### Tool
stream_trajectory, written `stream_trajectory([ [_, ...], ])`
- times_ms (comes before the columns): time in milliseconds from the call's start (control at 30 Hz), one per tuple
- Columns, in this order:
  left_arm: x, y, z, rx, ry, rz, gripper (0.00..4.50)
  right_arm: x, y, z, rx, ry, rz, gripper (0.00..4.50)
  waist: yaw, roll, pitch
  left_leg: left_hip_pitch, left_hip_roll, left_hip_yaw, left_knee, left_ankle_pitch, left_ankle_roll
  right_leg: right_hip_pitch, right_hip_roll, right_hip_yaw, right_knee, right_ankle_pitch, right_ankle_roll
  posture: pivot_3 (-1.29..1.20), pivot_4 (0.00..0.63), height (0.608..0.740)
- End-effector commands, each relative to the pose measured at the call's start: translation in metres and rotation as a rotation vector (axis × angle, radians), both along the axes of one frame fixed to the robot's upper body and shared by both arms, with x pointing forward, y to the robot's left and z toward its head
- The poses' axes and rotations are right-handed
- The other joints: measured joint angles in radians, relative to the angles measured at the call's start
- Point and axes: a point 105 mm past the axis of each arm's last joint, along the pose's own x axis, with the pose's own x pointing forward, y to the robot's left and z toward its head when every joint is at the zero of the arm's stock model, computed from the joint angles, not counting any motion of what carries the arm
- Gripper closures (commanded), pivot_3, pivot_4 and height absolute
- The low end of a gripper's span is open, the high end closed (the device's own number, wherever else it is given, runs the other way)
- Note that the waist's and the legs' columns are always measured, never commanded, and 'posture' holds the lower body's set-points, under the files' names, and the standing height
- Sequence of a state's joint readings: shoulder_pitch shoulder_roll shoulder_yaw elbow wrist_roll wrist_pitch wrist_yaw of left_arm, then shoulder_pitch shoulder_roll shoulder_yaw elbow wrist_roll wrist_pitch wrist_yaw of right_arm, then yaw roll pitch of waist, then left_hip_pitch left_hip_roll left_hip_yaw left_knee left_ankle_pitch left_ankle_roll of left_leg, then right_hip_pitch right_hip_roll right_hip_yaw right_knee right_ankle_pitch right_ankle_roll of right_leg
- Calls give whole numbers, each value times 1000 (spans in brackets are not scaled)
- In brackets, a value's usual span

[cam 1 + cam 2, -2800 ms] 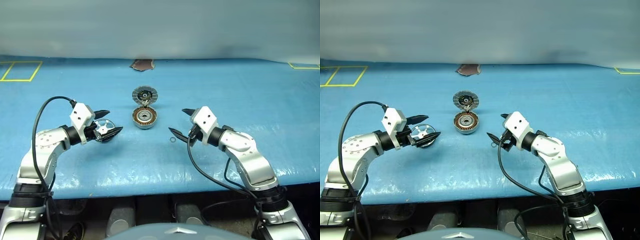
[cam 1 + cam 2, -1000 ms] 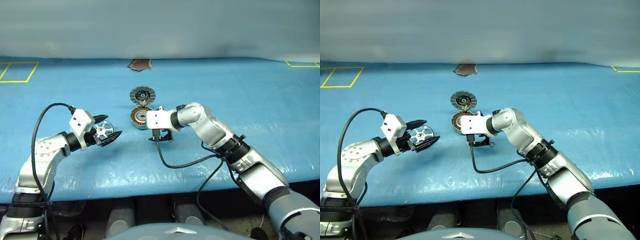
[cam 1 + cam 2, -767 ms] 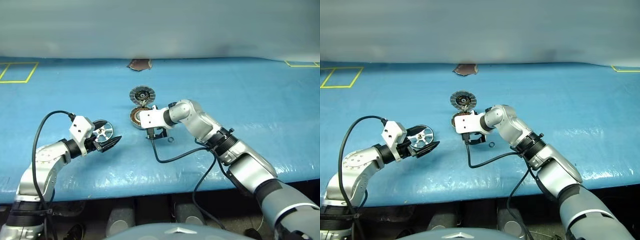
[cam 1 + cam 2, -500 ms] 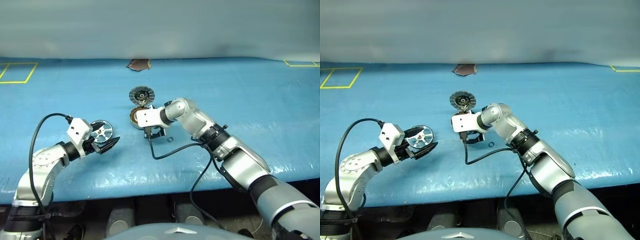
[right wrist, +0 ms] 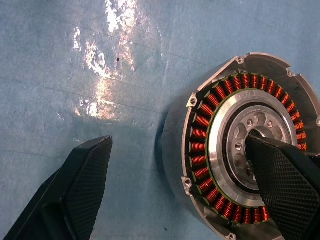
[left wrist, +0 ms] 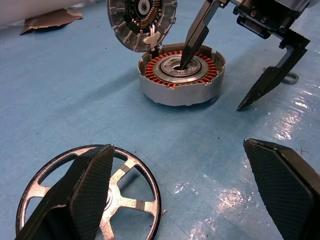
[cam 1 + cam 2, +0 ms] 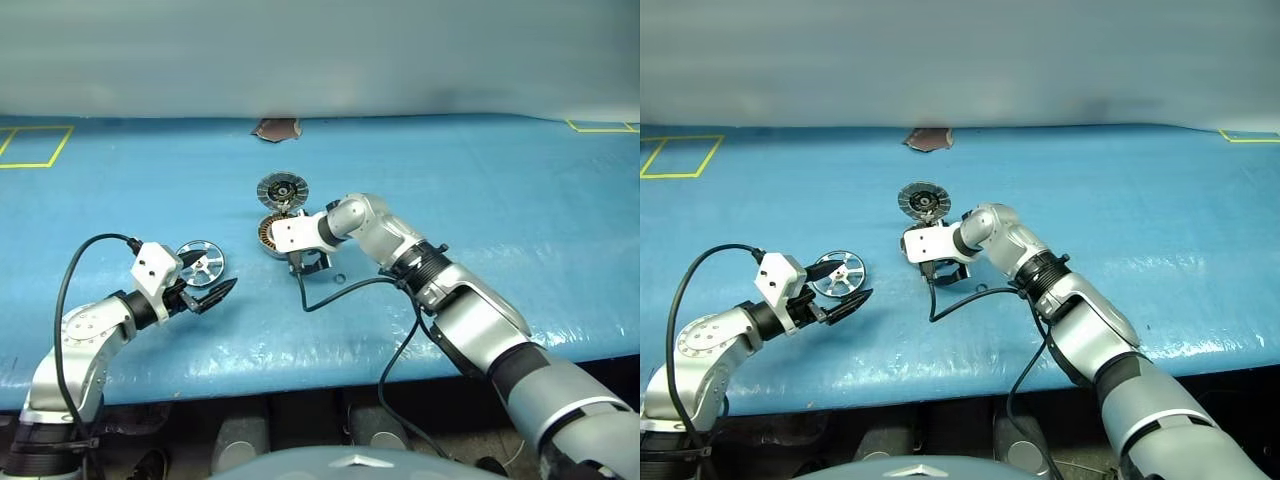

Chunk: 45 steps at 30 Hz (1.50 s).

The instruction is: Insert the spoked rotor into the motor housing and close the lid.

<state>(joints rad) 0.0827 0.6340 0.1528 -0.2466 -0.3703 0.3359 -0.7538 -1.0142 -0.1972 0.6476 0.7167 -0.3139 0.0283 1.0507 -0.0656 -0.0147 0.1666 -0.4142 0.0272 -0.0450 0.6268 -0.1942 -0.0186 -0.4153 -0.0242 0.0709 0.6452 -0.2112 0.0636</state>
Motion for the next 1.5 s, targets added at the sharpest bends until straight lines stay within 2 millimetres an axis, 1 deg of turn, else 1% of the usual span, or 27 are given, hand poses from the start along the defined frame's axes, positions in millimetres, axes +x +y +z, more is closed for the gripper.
stream_trajectory([
  [33, 1, -2, 16, 1, -66, -9, 0, 4, 2, 6, -9, 6, 1, 25, -1, 0, 0, 0, 0, 0, 0, 0, 0, 0, 0, 0, 0, 0, 0, 0, 150, 740],
  [67, 0, -2, 16, 1, -66, -10, 0, 3, 2, 3, -20, 15, 2, 25, -1, 0, 0, 0, 0, 0, 0, 0, 0, 0, 0, 0, 0, 0, 0, 0, 150, 740],
  [167, 1, -2, 16, 1, -66, -11, 0, 2, 2, -1, -46, 39, 4, 585, -2, 0, 0, 1, 0, 0, 0, 0, 0, 1, 0, 0, 0, 0, 0, 0, 150, 740],
  [233, 0, -3, 16, 0, -65, -12, 0, 4, 5, -2, -37, 25, -10, 1207, -2, 0, 0, 1, 0, 0, 0, 0, 0, 1, 0, 0, 0, 0, 0, 0, 150, 740],
  [333, 0, -3, 16, -1, -64, -13, 0, 6, 7, -2, -30, 26, -22, 1207, -3, 0, 0, 1, 0, 0, -1, 0, 0, 1, 0, 0, 0, 0, -1, 0, 150, 740],
  [400, -1, -3, 16, 2, -63, -11, 0, 3, 7, -5, -29, 53, -15, 1535, -3, 0, 0, 1, 0, 0, -1, 0, 0, 1, 0, 0, 0, 0, -1, 0, 150, 740],
  [467, -1, -2, 16, 4, -64, -9, 0, 2, 6, -5, -26, 54, -13, 2063, -3, 0, 0, 1, 0, 0, -1, 0, 0, 1, 0, 0, 0, 0, -1, 0, 150, 740],
  [500, -1, -2, 16, 5, -64, -8, 0, 1, 7, -5, -25, 50, -9, 2235, -3, 0, 0, 2, 0, 0, -1, 0, 0, 1, 0, 0, 0, -1, -1, 0, 150, 740],
  [800, 4, -4, 19, 11, -70, -22, 0, -17, 19, 5, 11, 41, 66, 2257, -4, 0, 0, 2, 0, 0, -2, 0, -1, 0, 0, 0, 1, -1, -2, 0, 150, 740],
  [967, 7, -4, 20, 13, -72, -31, 0, -36, 29, 1, 21, 34, 110, 2257, -6, 0, 0, 2, 1, 0, -4, 0, -1, 0, 1, -1, 1, -1, -2, 0, 150, 740],
  [1067, 6, -2, 23, 11, -76, -33, 0, -50, 31, -6, 26, 52, 132, 2257, -6, 0, -1, 2, 1, 0, -4, 0, -1, 0, 1, -1, 1, -1, -2, 0, 150, 740],
  [1167, 6, 2, 26, 19, -85, -26, 0, -60, 30, -14, 15, 68, 140, 2257, -6, -1, -1, 3, 1, -1, -4, 0, -1, 0, 1, -1, 1, -2, -3, 0, 150, 740],
  [1267, 8, 11, 30, 32, -101, 0, 0, -66, 26, -23, -2, 93, 118, 2257, -6, -1, -1, 3, 1, -1, -4, -1, -1, 0, 1, -1, 1, -2, -3, 0, 150, 740],
  [1367, 10, 17, 35, 45, -114, 10, 0, -64, 19, -31, -28, 108, 78, 2257, -5, -1, -1, 3, 1, -1, -4, -1, -1, 1, 1, -1, 1, -2, -3, 0, 150, 740],
  [1467, 12, 18, 38, 51, -123, 11, 0, -62, 10, -39, -74, 119, 54, 2257, -2, -1, -2, 4, 1, -1, -4, -1, -1, 1, 1, -1, 1, -2, -4, 0, 150, 740],
  [1500, 12, 18, 39, 51, -125, 11, 0, -62, 8, -40, -84, 121, 46, 1908, -1, -1, -2, 4, 1, -1, -4, -1, -1, 1, 1, -1, 1, -2, -3, 0, 150, 740],
])
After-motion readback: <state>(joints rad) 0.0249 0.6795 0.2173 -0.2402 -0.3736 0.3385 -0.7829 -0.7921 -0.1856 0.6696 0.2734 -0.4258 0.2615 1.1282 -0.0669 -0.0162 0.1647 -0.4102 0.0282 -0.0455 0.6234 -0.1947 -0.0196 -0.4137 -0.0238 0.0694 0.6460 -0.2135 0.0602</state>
